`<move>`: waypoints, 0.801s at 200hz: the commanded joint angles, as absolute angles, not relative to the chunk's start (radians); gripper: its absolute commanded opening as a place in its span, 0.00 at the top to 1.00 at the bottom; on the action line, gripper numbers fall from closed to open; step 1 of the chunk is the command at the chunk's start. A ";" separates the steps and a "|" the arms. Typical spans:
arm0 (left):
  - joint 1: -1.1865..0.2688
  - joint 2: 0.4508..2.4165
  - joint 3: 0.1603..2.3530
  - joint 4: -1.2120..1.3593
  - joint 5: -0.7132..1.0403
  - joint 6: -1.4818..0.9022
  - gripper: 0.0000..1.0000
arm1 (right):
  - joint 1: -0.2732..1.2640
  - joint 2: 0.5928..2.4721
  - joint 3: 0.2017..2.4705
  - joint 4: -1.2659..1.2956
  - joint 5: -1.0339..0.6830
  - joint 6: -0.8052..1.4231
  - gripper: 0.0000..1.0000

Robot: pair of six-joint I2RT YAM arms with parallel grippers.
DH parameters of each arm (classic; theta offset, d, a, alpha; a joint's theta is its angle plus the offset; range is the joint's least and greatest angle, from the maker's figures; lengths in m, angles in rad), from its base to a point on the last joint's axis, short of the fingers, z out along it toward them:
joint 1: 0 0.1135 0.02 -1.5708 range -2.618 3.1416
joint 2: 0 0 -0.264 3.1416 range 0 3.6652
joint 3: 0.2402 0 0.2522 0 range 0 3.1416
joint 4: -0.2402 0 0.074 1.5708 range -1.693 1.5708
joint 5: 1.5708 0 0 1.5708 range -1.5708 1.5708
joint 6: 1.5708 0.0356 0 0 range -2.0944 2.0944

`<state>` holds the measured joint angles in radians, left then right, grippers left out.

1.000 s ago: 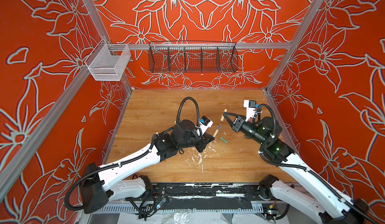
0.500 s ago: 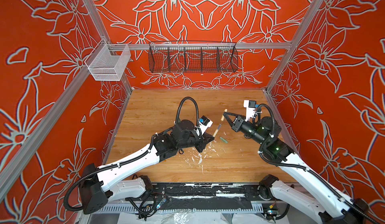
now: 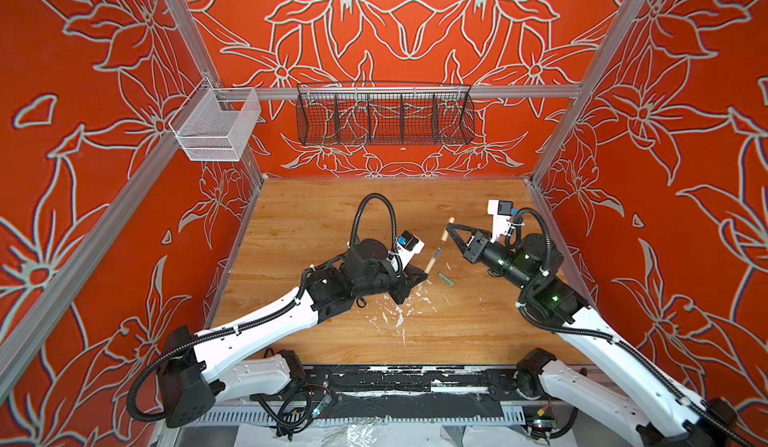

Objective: Insert the pens into the pen caps
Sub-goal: 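Bring the tan cap down over the pen nib with the right gripper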

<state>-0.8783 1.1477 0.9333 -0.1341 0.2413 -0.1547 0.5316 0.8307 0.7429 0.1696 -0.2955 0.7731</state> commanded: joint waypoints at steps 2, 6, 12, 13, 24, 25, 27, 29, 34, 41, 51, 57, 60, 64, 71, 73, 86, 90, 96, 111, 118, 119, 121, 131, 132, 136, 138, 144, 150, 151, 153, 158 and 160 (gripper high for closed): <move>-0.885 1.151 0.936 -0.124 0.251 -0.143 1.00 | 0.529 0.816 0.742 0.191 -0.306 0.800 1.00; -0.885 1.151 0.936 -0.124 0.251 -0.143 1.00 | 0.528 0.817 0.742 0.191 -0.311 0.802 1.00; -0.885 1.152 0.936 -0.124 0.250 -0.142 1.00 | 0.528 0.821 0.742 0.193 -0.320 0.804 1.00; -0.885 1.151 0.937 -0.124 0.250 -0.141 1.00 | 0.528 0.821 0.742 0.194 -0.321 0.805 1.00; -0.885 1.153 0.941 -0.128 0.247 -0.140 1.00 | 0.529 0.828 0.739 0.206 -0.338 0.818 1.00; -0.885 1.152 0.941 -0.128 0.247 -0.140 1.00 | 0.529 0.830 0.739 0.207 -0.340 0.821 1.00; -0.885 1.152 0.941 -0.129 0.247 -0.140 1.00 | 0.528 0.831 0.737 0.209 -0.342 0.825 1.00; -0.885 1.152 0.940 -0.128 0.247 -0.138 1.00 | 0.529 0.832 0.736 0.211 -0.346 0.827 1.00; -0.885 1.154 0.942 -0.128 0.248 -0.138 1.00 | 0.528 0.836 0.734 0.214 -0.352 0.832 1.00; -0.885 1.153 0.942 -0.128 0.246 -0.136 1.00 | 0.528 0.840 0.732 0.215 -0.362 0.836 1.00; -0.885 1.154 0.942 -0.127 0.245 -0.135 1.00 | 0.529 0.845 0.730 0.212 -0.372 0.839 1.00; -0.885 1.152 0.943 -0.127 0.241 -0.133 1.00 | 0.529 0.843 0.728 0.210 -0.374 0.841 1.00; -0.885 1.152 0.943 -0.127 0.241 -0.133 1.00 | 0.529 0.842 0.726 0.212 -0.374 0.842 1.00; -0.885 1.153 0.943 -0.127 0.241 -0.133 1.00 | 0.528 0.841 0.723 0.213 -0.376 0.844 1.00; -0.885 1.152 0.943 -0.127 0.238 -0.132 1.00 | 0.529 0.836 0.720 0.216 -0.374 0.846 1.00; -0.885 1.153 0.944 -0.128 0.238 -0.132 1.00 | 0.529 0.834 0.718 0.216 -0.374 0.846 1.00; -0.885 1.154 0.946 -0.128 0.237 -0.132 1.00 | 0.528 0.825 0.719 0.204 -0.369 0.842 1.00; -0.884 1.154 0.944 -0.128 0.236 -0.132 1.00 | 0.528 0.823 0.720 0.199 -0.369 0.841 1.00; -0.885 1.155 0.944 -0.127 0.233 -0.132 1.00 | 0.529 0.820 0.721 0.193 -0.368 0.839 1.00; -0.885 1.155 0.942 -0.126 0.230 -0.132 1.00 | 0.529 0.809 0.716 0.185 -0.366 0.837 1.00; -0.885 1.158 0.942 -0.126 0.230 -0.132 1.00 | 0.529 0.803 0.715 0.180 -0.362 0.837 1.00; -0.885 1.157 0.942 -0.126 0.230 -0.132 1.00 | 0.529 0.802 0.715 0.180 -0.361 0.837 1.00; -0.884 1.158 0.942 -0.125 0.230 -0.132 1.00 | 0.529 0.801 0.715 0.178 -0.360 0.836 1.00; -0.885 1.160 0.942 -0.125 0.234 -0.133 1.00 | 0.529 0.791 0.716 0.171 -0.347 0.833 1.00; -0.885 1.159 0.942 -0.125 0.234 -0.134 1.00 | 0.529 0.790 0.717 0.171 -0.346 0.833 1.00; -0.885 1.160 0.942 -0.125 0.234 -0.136 1.00 | 0.529 0.786 0.717 0.168 -0.341 0.831 1.00; -0.885 1.160 0.942 -0.126 0.235 -0.136 1.00 | 0.528 0.784 0.718 0.167 -0.339 0.829 1.00; -0.885 1.161 0.942 -0.125 0.237 -0.137 1.00 | 0.529 0.779 0.719 0.162 -0.329 0.823 1.00; -0.885 1.163 0.942 -0.124 0.238 -0.137 1.00 | 0.529 0.772 0.722 0.157 -0.320 0.820 1.00; -0.885 1.162 0.942 -0.125 0.238 -0.137 1.00 | 0.528 0.772 0.721 0.156 -0.319 0.819 1.00; -0.885 1.163 0.942 -0.125 0.235 -0.138 1.00 | 0.528 0.772 0.721 0.155 -0.318 0.819 1.00; -0.885 1.163 0.942 -0.125 0.235 -0.138 1.00 | 0.528 0.769 0.722 0.157 -0.316 0.816 1.00; -0.885 1.162 0.942 -0.126 0.235 -0.138 1.00 | 0.528 0.767 0.723 0.157 -0.317 0.816 1.00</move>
<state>-0.8783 1.1526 0.9333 -0.1341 0.2344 -0.1490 0.5316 0.7952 0.7265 0.1608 -0.3416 0.8200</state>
